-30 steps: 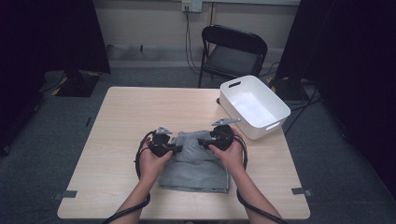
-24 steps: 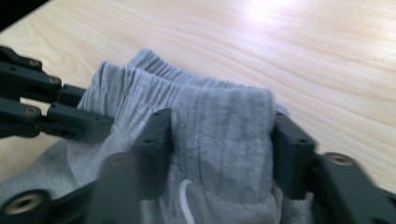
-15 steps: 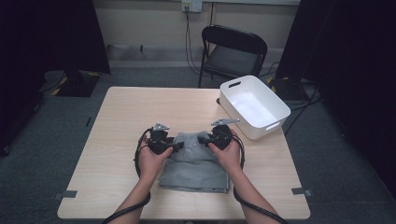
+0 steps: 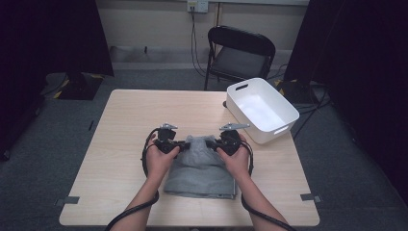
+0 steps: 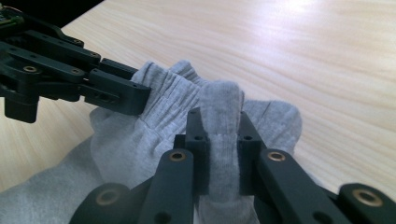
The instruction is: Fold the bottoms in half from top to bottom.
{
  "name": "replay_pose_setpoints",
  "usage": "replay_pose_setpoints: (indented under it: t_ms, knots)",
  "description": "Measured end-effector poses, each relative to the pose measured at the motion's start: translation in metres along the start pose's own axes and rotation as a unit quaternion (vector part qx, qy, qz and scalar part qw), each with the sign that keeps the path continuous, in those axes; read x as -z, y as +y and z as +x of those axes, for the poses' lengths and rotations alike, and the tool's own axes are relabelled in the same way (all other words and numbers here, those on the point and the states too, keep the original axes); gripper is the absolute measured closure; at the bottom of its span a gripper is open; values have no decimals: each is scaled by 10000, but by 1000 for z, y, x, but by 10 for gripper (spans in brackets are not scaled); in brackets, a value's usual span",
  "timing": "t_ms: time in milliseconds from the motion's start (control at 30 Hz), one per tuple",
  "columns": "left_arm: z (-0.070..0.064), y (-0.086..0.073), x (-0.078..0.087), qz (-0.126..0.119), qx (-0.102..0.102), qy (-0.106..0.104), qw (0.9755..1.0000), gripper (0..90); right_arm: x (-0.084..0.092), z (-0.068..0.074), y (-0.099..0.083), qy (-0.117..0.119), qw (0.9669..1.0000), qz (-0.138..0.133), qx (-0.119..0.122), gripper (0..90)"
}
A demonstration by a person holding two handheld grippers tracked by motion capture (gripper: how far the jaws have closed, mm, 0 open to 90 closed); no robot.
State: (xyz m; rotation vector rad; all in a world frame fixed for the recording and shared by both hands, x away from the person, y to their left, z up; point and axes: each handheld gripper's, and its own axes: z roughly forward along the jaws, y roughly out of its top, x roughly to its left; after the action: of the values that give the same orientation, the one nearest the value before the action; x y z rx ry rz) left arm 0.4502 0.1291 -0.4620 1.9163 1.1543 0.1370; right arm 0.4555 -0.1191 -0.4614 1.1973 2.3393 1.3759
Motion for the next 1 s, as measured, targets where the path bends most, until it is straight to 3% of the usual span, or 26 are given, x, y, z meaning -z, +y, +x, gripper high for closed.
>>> replay_pose_setpoints:
  t_ms: [200,433,700,1000]
  knots:
    - [-17,-2,20,-203,-351,-165,9990,748,19,5,0,42,9997,-213,130,783]
    - [-25,-20,33,-51,-591,-250,9979,753,38,19,-17,163,9989,-310,297,757]
    - [-30,-39,40,67,-658,-438,9969,803,50,35,-39,287,9983,-218,462,755]
    - [-32,-52,43,172,-721,-548,9957,813,53,42,-58,399,9977,-25,551,747]
